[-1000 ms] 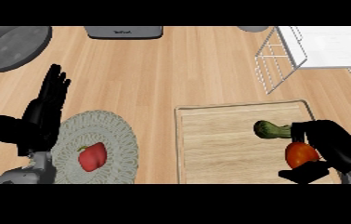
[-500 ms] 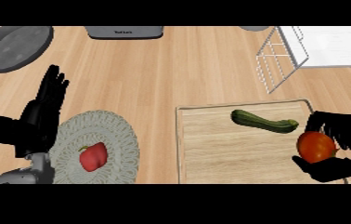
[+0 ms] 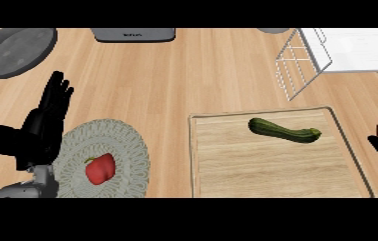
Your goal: Pick the tomato from the tray and place it in the tiered shelf
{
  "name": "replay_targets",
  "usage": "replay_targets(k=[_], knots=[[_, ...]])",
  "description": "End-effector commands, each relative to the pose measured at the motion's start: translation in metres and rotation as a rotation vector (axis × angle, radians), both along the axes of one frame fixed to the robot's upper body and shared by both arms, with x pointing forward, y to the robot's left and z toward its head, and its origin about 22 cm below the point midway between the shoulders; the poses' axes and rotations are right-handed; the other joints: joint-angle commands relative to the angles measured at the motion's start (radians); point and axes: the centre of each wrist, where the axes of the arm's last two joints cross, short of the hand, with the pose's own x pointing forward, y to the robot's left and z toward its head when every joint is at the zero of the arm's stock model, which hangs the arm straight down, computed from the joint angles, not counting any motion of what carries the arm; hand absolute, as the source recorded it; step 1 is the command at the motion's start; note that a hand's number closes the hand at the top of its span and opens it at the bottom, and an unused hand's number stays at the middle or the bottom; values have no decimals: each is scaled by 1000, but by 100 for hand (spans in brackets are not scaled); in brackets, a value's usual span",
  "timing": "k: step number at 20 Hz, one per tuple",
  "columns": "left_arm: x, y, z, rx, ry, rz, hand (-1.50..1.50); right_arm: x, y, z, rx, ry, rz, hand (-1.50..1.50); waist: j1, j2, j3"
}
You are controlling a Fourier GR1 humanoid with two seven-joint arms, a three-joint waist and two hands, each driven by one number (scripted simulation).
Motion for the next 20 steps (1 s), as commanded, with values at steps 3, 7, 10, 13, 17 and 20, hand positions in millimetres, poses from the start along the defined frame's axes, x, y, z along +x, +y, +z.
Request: replay_targets(k=[3, 7, 10, 13, 17, 20], knots=[[6, -17, 9, -8, -14, -13, 0, -2, -25, 67, -3, -77, -134, 150, 11, 4, 1], [-3, -1, 6, -7, -5, -14, 0, 13, -57, 70, 19, -94, -155, 150, 16, 5, 2], [-1, 13, 13, -7, -16, -7, 0, 34, -51, 46, 12, -101, -186, 150, 20, 7, 2], [-7, 6, 4, -2, -14, -27, 0, 53, -65, 58, 42, -118, -213, 150, 22, 7, 2], [-1, -10, 2, -8, -5, -53, 0, 93, -55, 40, 42, -134, -222, 150, 29, 9, 2], [-8, -10, -5, -5, -4, -45, 0, 112, -70, 21, 49, -144, -233, 150, 31, 9, 2]])
